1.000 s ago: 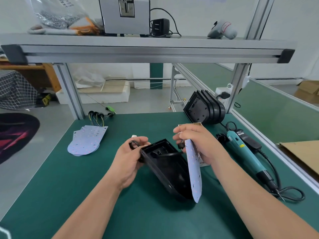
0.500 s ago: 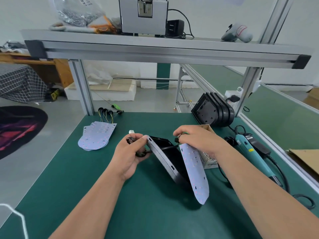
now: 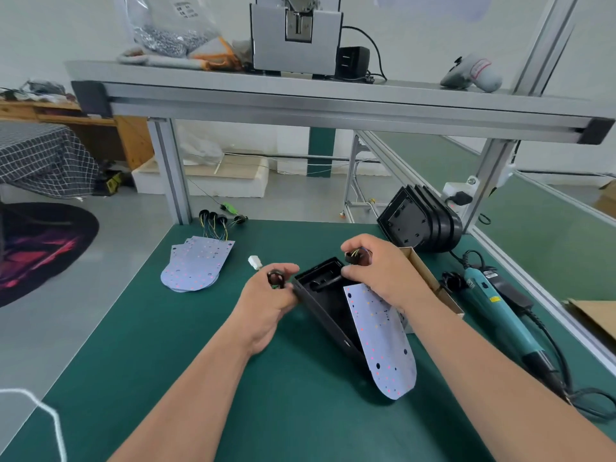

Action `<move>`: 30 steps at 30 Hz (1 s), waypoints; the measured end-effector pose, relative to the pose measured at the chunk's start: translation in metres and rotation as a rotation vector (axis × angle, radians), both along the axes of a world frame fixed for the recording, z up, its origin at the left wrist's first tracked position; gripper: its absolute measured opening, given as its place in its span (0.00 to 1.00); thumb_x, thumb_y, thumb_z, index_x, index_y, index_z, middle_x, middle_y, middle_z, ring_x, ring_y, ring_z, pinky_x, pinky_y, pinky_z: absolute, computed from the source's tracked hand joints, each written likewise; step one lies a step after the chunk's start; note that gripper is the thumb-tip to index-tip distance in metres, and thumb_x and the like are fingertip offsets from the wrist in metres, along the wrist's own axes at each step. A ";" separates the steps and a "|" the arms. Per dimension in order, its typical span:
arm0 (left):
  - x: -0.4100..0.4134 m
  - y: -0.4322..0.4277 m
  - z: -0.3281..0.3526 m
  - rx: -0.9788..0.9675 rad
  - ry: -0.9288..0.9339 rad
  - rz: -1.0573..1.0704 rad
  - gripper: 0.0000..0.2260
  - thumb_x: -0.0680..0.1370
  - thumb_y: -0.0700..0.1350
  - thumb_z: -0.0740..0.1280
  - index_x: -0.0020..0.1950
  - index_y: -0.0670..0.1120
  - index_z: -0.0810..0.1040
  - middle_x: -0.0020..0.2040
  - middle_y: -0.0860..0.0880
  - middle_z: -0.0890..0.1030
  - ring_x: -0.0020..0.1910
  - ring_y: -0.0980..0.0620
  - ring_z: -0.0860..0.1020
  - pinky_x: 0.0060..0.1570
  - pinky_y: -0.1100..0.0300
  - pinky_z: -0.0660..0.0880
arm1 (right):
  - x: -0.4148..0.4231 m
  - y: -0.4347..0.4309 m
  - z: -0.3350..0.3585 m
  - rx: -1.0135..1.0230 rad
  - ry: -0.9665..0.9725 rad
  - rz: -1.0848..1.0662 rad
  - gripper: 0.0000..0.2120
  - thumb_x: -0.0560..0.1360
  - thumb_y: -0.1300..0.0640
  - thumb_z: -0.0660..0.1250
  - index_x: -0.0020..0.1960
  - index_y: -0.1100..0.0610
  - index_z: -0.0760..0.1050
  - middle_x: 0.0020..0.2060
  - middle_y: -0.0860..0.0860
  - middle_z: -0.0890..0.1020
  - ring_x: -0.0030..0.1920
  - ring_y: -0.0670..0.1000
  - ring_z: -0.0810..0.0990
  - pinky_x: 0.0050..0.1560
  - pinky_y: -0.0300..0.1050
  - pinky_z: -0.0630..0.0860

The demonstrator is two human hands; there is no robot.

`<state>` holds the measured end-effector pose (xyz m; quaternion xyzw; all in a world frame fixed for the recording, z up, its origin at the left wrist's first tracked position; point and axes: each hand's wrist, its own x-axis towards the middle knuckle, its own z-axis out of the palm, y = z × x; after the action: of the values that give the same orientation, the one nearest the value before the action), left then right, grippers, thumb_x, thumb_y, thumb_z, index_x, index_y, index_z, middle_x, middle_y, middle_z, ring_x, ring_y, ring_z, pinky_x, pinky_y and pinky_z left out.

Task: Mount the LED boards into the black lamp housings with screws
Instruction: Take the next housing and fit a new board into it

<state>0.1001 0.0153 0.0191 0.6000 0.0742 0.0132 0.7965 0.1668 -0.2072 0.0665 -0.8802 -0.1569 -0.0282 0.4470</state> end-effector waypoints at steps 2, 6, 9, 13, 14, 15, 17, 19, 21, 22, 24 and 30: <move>-0.001 -0.001 -0.001 0.122 -0.037 -0.046 0.18 0.78 0.24 0.67 0.65 0.39 0.81 0.55 0.37 0.84 0.54 0.45 0.79 0.73 0.39 0.73 | -0.002 0.003 -0.005 -0.002 -0.050 -0.026 0.16 0.74 0.61 0.78 0.57 0.47 0.80 0.50 0.43 0.82 0.47 0.42 0.80 0.54 0.38 0.74; -0.003 -0.001 0.003 0.498 -0.151 -0.152 0.13 0.73 0.33 0.73 0.51 0.48 0.87 0.45 0.49 0.87 0.43 0.54 0.79 0.51 0.55 0.77 | -0.005 0.008 -0.011 -0.010 -0.111 -0.044 0.18 0.74 0.63 0.75 0.60 0.47 0.79 0.55 0.46 0.82 0.50 0.45 0.82 0.58 0.41 0.76; 0.000 -0.008 0.002 0.754 -0.148 -0.094 0.05 0.70 0.45 0.74 0.43 0.49 0.81 0.30 0.54 0.75 0.30 0.56 0.67 0.34 0.57 0.68 | -0.005 0.005 -0.009 0.059 -0.121 -0.064 0.18 0.74 0.61 0.76 0.61 0.49 0.79 0.56 0.43 0.83 0.53 0.43 0.82 0.60 0.39 0.75; 0.000 -0.015 0.000 0.799 -0.177 -0.041 0.09 0.65 0.58 0.71 0.43 0.59 0.80 0.30 0.61 0.76 0.28 0.58 0.70 0.29 0.67 0.66 | -0.008 0.004 -0.007 0.141 -0.146 -0.059 0.13 0.73 0.58 0.78 0.53 0.44 0.82 0.49 0.41 0.85 0.49 0.43 0.82 0.54 0.36 0.75; -0.001 -0.015 0.000 0.798 -0.176 -0.036 0.09 0.66 0.59 0.71 0.45 0.61 0.81 0.34 0.62 0.80 0.32 0.59 0.75 0.32 0.67 0.70 | -0.009 0.005 -0.007 0.153 -0.150 -0.046 0.13 0.72 0.58 0.78 0.51 0.44 0.82 0.46 0.40 0.85 0.46 0.42 0.82 0.51 0.34 0.75; -0.002 -0.015 0.000 0.807 -0.165 -0.034 0.09 0.68 0.59 0.71 0.47 0.62 0.81 0.39 0.62 0.83 0.37 0.59 0.78 0.37 0.64 0.74 | -0.010 0.007 -0.007 0.165 -0.149 -0.026 0.12 0.72 0.58 0.79 0.50 0.44 0.82 0.42 0.38 0.84 0.43 0.41 0.81 0.48 0.32 0.74; -0.003 -0.015 0.002 0.868 -0.140 -0.032 0.11 0.70 0.62 0.68 0.50 0.63 0.81 0.43 0.61 0.84 0.40 0.60 0.80 0.39 0.60 0.74 | -0.010 0.011 -0.009 0.180 -0.135 0.021 0.12 0.72 0.58 0.79 0.48 0.44 0.81 0.36 0.39 0.81 0.38 0.39 0.77 0.43 0.32 0.72; -0.004 -0.016 0.005 0.963 -0.125 -0.040 0.11 0.71 0.62 0.65 0.48 0.61 0.81 0.37 0.58 0.81 0.35 0.58 0.77 0.36 0.58 0.72 | -0.011 0.016 -0.011 0.182 -0.121 0.048 0.12 0.72 0.58 0.79 0.48 0.44 0.80 0.37 0.39 0.82 0.37 0.39 0.77 0.42 0.33 0.72; -0.005 -0.018 0.008 1.014 -0.108 -0.069 0.10 0.71 0.60 0.65 0.43 0.55 0.79 0.32 0.56 0.78 0.32 0.53 0.73 0.35 0.53 0.74 | -0.013 0.020 -0.015 0.176 -0.121 0.044 0.12 0.73 0.58 0.79 0.49 0.44 0.80 0.41 0.39 0.84 0.39 0.40 0.79 0.43 0.32 0.72; -0.005 -0.017 0.009 1.013 -0.096 -0.087 0.11 0.70 0.60 0.65 0.41 0.53 0.78 0.31 0.55 0.77 0.32 0.51 0.72 0.35 0.52 0.74 | -0.014 0.020 -0.016 0.175 -0.118 0.040 0.12 0.73 0.58 0.78 0.50 0.44 0.80 0.43 0.38 0.84 0.40 0.40 0.80 0.43 0.31 0.72; -0.004 -0.015 0.010 0.948 -0.067 -0.110 0.11 0.69 0.61 0.68 0.40 0.54 0.79 0.31 0.57 0.77 0.30 0.54 0.72 0.36 0.54 0.72 | -0.014 0.018 -0.015 0.195 -0.111 0.051 0.13 0.75 0.58 0.77 0.54 0.43 0.81 0.47 0.36 0.85 0.45 0.40 0.82 0.47 0.29 0.73; -0.005 -0.012 0.005 0.690 -0.053 -0.041 0.17 0.67 0.65 0.71 0.47 0.54 0.86 0.37 0.50 0.81 0.36 0.52 0.75 0.45 0.42 0.82 | -0.015 0.013 -0.009 0.275 -0.096 0.087 0.13 0.78 0.62 0.73 0.59 0.48 0.82 0.52 0.41 0.87 0.51 0.45 0.86 0.54 0.35 0.79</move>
<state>0.0949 0.0034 0.0245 0.8346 0.0328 0.0372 0.5486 0.1522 -0.1937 0.0575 -0.8008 -0.2109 -0.0722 0.5559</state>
